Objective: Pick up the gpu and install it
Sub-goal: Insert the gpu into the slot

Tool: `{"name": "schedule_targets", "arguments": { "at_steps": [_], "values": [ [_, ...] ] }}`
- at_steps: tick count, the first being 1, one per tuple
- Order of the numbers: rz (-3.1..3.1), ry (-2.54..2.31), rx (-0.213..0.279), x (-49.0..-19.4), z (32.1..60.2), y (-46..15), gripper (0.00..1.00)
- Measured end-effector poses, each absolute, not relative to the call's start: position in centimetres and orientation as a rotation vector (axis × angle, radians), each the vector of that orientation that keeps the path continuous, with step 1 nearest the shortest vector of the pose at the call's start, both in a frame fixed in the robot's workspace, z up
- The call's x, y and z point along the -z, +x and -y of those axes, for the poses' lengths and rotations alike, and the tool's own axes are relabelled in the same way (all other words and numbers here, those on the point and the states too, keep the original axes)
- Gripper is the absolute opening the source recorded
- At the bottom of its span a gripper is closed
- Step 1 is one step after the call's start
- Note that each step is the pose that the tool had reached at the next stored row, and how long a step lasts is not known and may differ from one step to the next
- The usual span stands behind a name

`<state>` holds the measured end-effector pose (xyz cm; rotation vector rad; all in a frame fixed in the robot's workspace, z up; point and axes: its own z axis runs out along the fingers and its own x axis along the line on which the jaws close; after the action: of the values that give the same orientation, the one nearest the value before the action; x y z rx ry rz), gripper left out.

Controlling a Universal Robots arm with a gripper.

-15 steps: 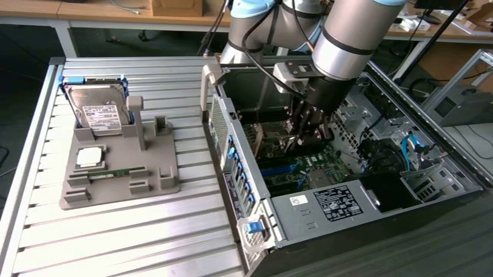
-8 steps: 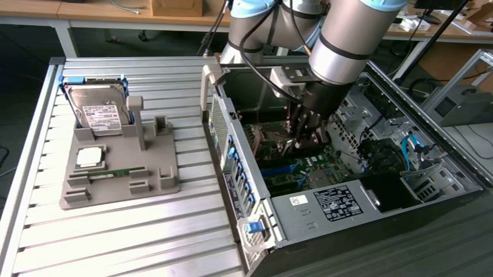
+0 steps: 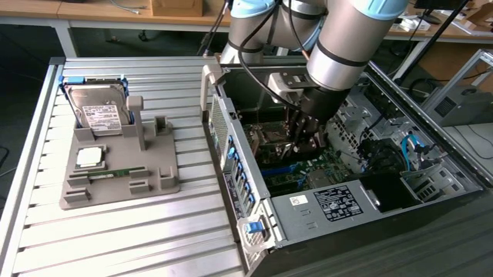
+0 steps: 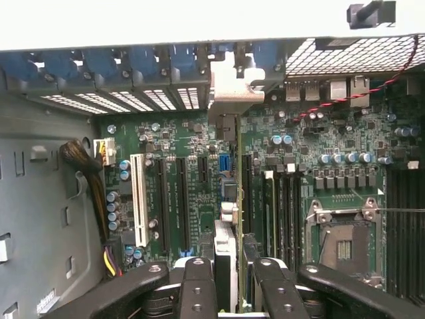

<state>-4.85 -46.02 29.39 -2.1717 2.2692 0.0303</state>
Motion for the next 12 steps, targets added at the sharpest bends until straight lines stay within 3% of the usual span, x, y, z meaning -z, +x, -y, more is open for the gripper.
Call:
{"name": "schedule_targets", "arguments": {
  "at_steps": [12],
  "values": [
    [-2.270,-2.172,-0.030,-28.60,46.27,-5.29,0.27]
  ]
}}
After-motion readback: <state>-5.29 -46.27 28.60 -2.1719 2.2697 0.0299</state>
